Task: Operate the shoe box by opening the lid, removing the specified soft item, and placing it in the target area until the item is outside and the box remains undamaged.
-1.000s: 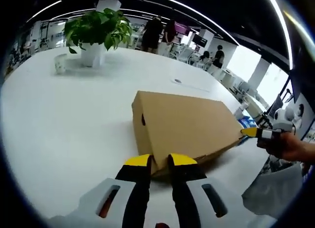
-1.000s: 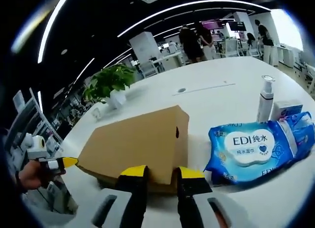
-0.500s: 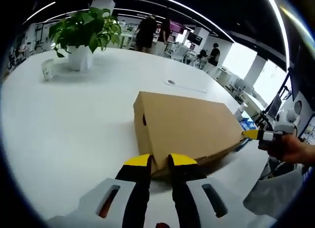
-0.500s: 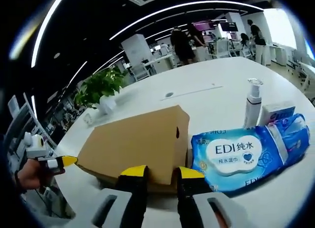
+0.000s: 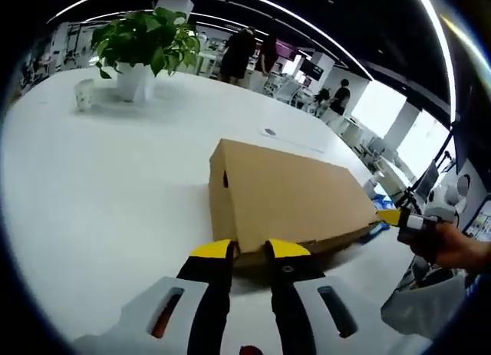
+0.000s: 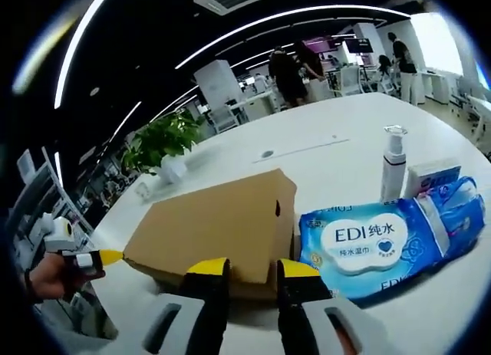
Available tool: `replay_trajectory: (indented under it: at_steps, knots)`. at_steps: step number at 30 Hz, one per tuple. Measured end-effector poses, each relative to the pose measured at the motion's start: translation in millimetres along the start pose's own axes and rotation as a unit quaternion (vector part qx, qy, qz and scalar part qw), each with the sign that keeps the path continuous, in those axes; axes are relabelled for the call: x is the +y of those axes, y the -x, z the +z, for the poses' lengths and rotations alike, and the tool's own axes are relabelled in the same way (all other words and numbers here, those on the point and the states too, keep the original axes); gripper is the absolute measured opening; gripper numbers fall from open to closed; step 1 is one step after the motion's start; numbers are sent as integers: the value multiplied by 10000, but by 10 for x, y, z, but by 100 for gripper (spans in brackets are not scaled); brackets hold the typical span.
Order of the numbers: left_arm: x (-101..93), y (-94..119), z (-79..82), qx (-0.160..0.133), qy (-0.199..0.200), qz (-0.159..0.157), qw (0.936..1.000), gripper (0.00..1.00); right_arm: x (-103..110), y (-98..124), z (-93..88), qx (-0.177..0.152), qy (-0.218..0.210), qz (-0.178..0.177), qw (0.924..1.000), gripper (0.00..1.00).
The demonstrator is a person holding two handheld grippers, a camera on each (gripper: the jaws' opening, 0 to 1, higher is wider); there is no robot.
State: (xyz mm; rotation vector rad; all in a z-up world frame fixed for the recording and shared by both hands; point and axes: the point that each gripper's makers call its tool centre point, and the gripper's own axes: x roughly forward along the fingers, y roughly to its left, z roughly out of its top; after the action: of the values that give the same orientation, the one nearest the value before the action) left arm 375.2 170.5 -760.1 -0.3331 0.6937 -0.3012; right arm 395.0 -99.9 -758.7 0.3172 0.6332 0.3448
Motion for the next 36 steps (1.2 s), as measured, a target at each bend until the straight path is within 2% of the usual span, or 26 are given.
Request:
replay_trajectory:
  at_steps: [3,7,13,18,22,27,32,34,36]
  knots:
    - [-6,71,-37,-49,23,93,9999,23,-68,88,-1,-27,127,-33,9999,27]
    - [-45,149,-33,-113,-103,157,9998,25,-217,211,39,-151,257,-149,9994,32]
    - [-116,222,-73,-134,-221,186,9995,33,-344,492,83,-336,394,-337,9981,42]
    - [-170,295,-109,-100,-498,259,9984,40,-388,711,58,-382,524,-495,9967,48]
    - [-241,338,-129,-67,-929,261,9953,42,-382,874,70,-448,756,-636,9941,51]
    - [-309,359,-70,-146,-1032,201,9943,45,-371,924,-10,-336,1020,-695,9918,53]
    - [-378,371,-165,-92,-1096,171,9938,45,-409,993,-71,-381,935,-792,9917,53]
    - [-406,377,-254,127,-1085,107,9940,47,-419,1024,-93,-381,938,-820,9915,53]
    - [-398,385,-193,-10,-1192,169,9927,46,-428,1053,-127,-374,970,-861,9908,53]
